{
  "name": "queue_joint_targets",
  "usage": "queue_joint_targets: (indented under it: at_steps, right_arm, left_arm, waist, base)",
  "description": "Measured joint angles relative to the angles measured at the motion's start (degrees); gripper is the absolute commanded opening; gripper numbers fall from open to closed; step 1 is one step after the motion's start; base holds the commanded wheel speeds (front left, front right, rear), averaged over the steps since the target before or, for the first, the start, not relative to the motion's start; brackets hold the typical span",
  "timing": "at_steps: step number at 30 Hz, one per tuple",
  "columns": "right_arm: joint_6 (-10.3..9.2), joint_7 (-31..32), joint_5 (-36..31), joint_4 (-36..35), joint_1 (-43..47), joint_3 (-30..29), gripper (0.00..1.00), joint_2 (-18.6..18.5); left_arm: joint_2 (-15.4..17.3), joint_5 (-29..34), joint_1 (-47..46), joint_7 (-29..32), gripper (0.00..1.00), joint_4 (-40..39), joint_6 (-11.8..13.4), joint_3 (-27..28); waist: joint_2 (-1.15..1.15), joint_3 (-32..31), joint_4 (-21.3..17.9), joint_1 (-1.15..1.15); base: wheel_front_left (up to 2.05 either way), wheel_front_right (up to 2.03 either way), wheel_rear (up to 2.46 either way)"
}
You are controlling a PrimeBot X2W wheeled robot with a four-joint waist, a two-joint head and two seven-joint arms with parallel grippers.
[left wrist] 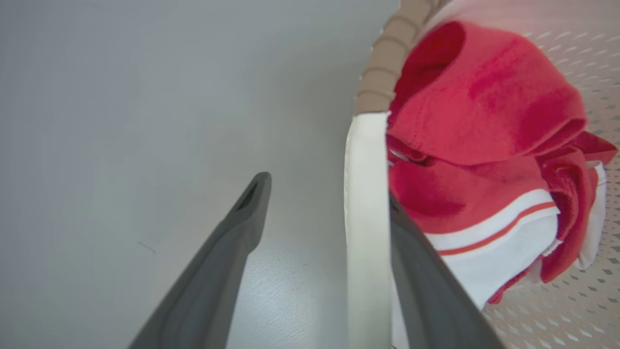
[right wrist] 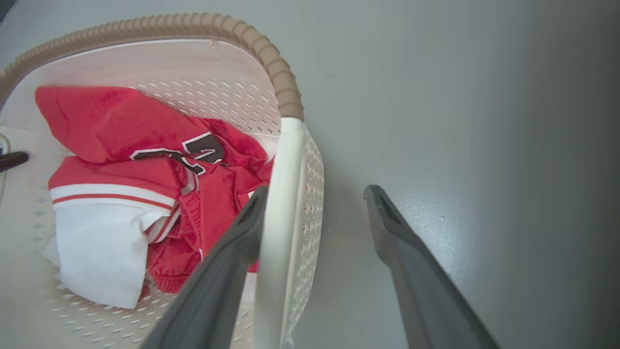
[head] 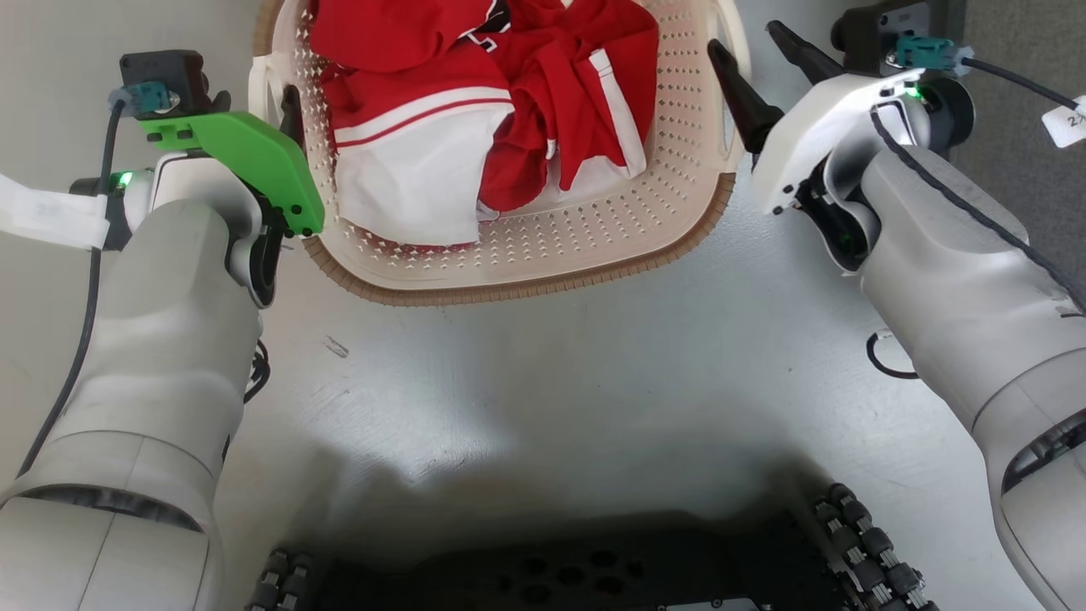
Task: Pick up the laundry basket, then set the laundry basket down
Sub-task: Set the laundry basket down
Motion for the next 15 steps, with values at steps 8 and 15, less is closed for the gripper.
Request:
queue_joint_targets:
  at_steps: [8,15]
  right_arm:
    - [-0.02,-0.02,0.77,-0.48,0.34,0.63,1.0,-0.05]
    - [-0.02,-0.18,1.35,-2.74,2.05,-0.82,1.0,-1.32]
  left_arm:
    - [-0.1,-0.45,-0.02,-0.15,1.0,1.0,-1.44,-0.04]
    - [-0.1,-0.45,0.88,-4.6,1.0,0.86,-1.49,0.02]
  waist:
    - [0.0,-1.77,0.29,0.0]
    - [0.0,-4.71,0.31,0.0]
  base:
    - [0.0,0.0,0.0]
    - [0.0,0.0,0.0]
